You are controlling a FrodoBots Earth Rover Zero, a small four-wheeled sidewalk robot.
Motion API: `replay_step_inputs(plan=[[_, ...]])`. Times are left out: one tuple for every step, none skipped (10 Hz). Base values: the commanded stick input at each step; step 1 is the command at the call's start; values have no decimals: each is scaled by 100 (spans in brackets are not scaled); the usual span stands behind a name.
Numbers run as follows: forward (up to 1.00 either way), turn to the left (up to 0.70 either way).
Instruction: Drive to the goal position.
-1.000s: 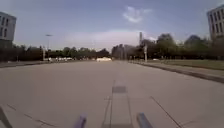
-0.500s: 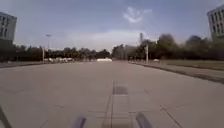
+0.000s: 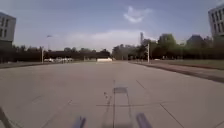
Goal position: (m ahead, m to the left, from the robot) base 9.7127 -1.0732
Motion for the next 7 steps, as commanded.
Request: replay_step_inputs(plan=[[100,0],[100,0],[100,0],[100,0],[100,0],[100,0],[100,0]])
